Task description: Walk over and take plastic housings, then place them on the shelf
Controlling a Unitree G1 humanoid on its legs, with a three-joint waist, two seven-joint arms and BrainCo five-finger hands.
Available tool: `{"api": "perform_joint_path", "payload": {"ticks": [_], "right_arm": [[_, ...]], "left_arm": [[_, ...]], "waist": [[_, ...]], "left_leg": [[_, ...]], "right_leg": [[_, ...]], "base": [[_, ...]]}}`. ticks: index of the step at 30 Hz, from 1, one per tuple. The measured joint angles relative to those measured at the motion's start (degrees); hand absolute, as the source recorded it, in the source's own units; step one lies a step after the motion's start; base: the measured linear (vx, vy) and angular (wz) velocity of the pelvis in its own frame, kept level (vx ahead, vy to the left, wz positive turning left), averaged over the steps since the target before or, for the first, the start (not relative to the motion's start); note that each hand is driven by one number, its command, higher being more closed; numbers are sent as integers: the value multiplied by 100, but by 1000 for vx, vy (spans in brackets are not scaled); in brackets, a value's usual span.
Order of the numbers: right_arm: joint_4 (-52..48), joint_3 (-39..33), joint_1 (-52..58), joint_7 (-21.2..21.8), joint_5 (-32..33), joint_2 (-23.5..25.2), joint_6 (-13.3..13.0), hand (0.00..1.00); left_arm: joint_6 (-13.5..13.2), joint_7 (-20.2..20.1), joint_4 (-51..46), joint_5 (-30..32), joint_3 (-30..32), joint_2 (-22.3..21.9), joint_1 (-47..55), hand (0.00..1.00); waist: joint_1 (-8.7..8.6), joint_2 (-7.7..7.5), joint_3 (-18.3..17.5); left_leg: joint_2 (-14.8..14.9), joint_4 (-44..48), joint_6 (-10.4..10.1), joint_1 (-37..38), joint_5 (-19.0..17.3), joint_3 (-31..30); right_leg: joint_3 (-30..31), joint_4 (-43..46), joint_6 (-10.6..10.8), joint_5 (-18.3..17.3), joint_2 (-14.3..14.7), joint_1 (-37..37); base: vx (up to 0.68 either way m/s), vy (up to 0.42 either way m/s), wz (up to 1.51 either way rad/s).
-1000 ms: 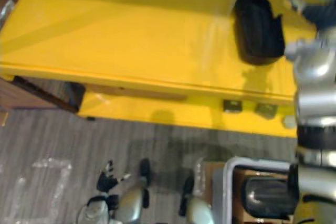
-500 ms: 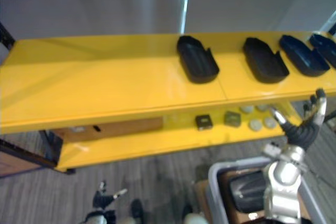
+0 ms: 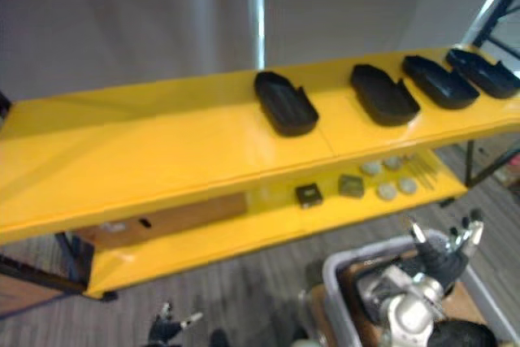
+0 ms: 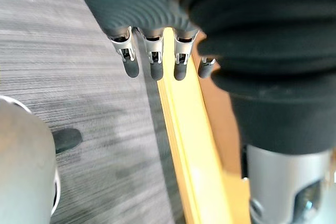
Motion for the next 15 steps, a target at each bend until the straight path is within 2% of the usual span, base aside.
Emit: {"api": "perform_joint_path", "payload": {"ticks": [2, 3, 4, 5, 6, 8, 9, 12, 13, 14, 15], "right_arm": [[0, -4, -14, 57, 107, -7, -124, 0], [-3, -9, -80, 181, 265, -8, -248, 0], [-5, -11, -162, 221, 310, -18, -259, 0], [-16, 12, -421, 327, 315, -131, -260, 0], [-53, 23, -635, 428, 324, -297, -264, 0], [-46, 38, -1103, 559, 363, -616, -296, 0], [-44, 80, -1229, 559, 383, -699, -336, 0], [-16, 422, -1926, 474, 384, -1051, -370, 0], [59, 741, -2394, 361, 321, -1205, -334, 0], [66, 872, -2560, 285, 271, -1253, -255, 0], [75, 1074, -2836, 118, 180, -1322, -80, 0]], "left_arm": [[-4, -49, 30, -50, 35, 5, -4, 0], [-10, -106, 85, -136, 55, 46, -5, 0], [-27, -124, 82, -235, 105, 59, -5, 0], [-30, -130, -14, -405, 262, -10, 14, 0], [-45, -130, -12, -500, 291, -59, 16, 0], [-142, -129, -27, -691, 334, -127, 40, 0], [-158, -128, -45, -711, 377, -151, 39, 0], [-160, -121, -248, -862, 560, -152, 26, 0], [-187, -105, -300, -883, 702, -105, -36, 0], [-181, -99, -274, -879, 729, -65, -79, 0], [-158, -95, -225, -877, 768, -12, -130, 0]], "waist": [[14, -17, -15], [19, -53, -20], [32, -113, 10], [94, -115, 19], [186, -11, 69], [228, 114, 133], [263, 137, 146], [375, -6, 280], [463, -92, 438], [500, -113, 467], [522, -160, 487]], "left_leg": [[-6, 31, -32, 81, -70, 122], [-38, 277, -38, 27, -182, 76], [-32, 540, -17, -56, -319, -96], [78, 1271, -55, -292, -795, -867], [164, 1735, -128, -460, -1218, -1378], [202, 2607, -91, -756, -1796, -1858], [196, 2799, -76, -833, -1930, -1979], [179, 3261, -30, -1080, -2268, -1882], [199, 3390, -35, -1092, -2357, -1737], [209, 3449, -14, -1115, -2377, -1687], [225, 3566, 24, -1172, -2412, -1640]], "right_leg": [[187, -6, -32, 36, 22, -16], [298, -12, -34, 79, 35, -30], [397, -19, -34, 95, 32, -34], [623, -26, -27, 148, 96, -121], [801, -42, -12, 193, 208, -126], [1134, -92, 43, 316, 341, -173], [1218, -98, 63, 337, 375, -217], [1390, -173, 39, 393, 352, -408], [1388, -159, 33, 471, 328, -460], [1387, -149, 37, 494, 323, -492], [1386, -114, 128, 565, 324, -548]], "base": [[70, 28, -44], [60, 28, -45], [42, 15, -75], [28, 21, -100], [22, 51, -117], [-25, 137, -91], [-83, 203, -80], [-160, 234, -61], [-98, 122, -47], [-103, 132, -46], [-70, 93, -27]]}}
